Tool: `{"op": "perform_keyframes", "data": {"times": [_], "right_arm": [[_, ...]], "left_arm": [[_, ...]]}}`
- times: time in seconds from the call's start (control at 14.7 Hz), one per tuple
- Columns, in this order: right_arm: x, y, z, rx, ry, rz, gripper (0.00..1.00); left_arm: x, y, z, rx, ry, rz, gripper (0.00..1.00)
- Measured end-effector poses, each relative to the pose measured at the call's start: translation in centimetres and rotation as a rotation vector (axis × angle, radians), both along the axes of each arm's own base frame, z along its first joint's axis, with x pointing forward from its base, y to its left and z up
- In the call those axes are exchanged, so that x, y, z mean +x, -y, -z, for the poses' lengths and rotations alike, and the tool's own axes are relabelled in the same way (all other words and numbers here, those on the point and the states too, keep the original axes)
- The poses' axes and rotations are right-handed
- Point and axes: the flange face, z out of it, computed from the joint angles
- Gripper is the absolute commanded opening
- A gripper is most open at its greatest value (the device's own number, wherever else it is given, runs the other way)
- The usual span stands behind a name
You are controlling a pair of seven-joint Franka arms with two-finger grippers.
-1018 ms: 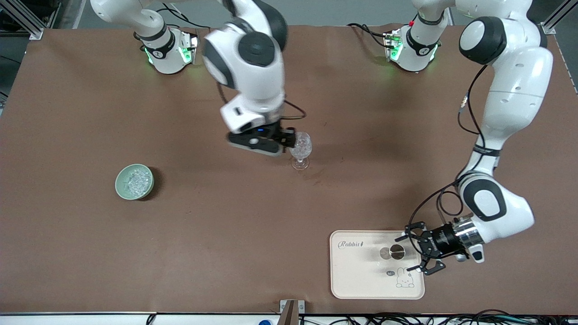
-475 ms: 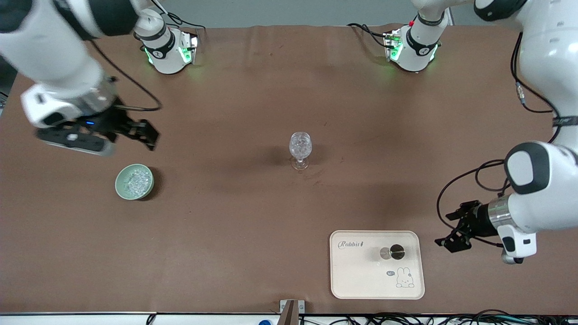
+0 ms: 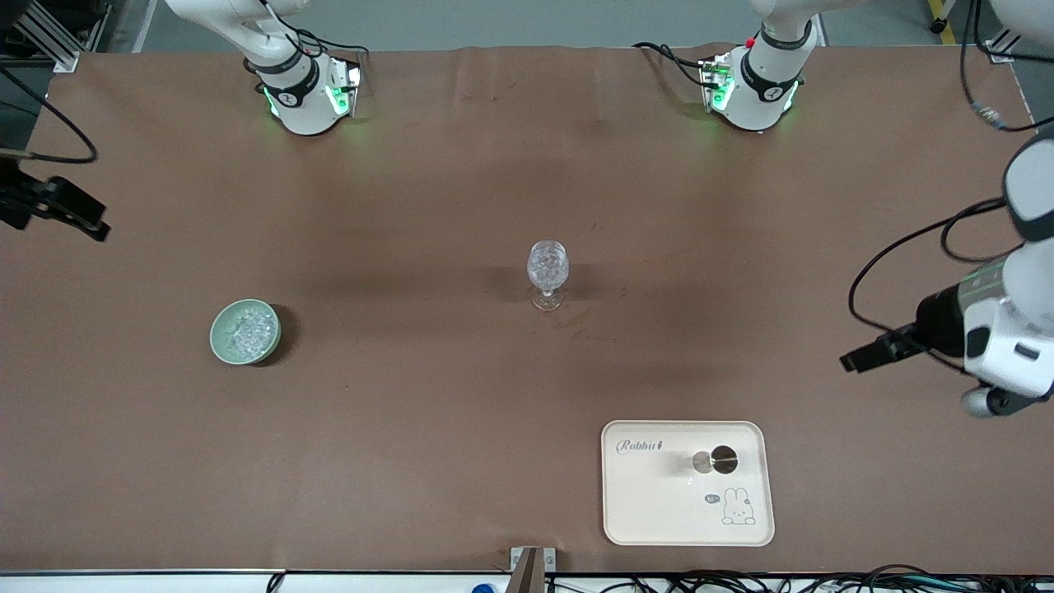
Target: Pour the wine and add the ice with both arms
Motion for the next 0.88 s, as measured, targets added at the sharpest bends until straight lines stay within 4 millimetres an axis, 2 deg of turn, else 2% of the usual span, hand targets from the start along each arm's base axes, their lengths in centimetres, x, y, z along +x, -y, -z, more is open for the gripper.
{"op": "perform_keyframes", "data": {"times": [0.14,0.27,0.54,0.68,0.88], "right_arm": [[-0.9,1.5,-0.6,0.001,-0.022,-0.038,1.0],[-1.3,1.8,-1.1,0.001,-0.027,-0.071,1.0],[-2.1,1.7,-1.3,0.007,-0.082,-0.135,1.0],[-2.3,1.6,-1.3,0.026,-0.098,-0.15,1.0],[-2.3,1.2,-1.2,0.044,-0.096,-0.158,1.0]], "left_arm": [[-2.5,0.1,-2.9,0.064,0.024,0.124,1.0],[-6.2,0.6,-5.0,0.129,0.028,0.193,1.0],[-14.3,2.4,-7.6,0.166,0.026,0.253,1.0],[-16.6,1.3,-7.8,0.163,0.019,0.294,1.0],[-18.0,0.0,-8.0,0.159,-0.004,0.307,1.0]]}}
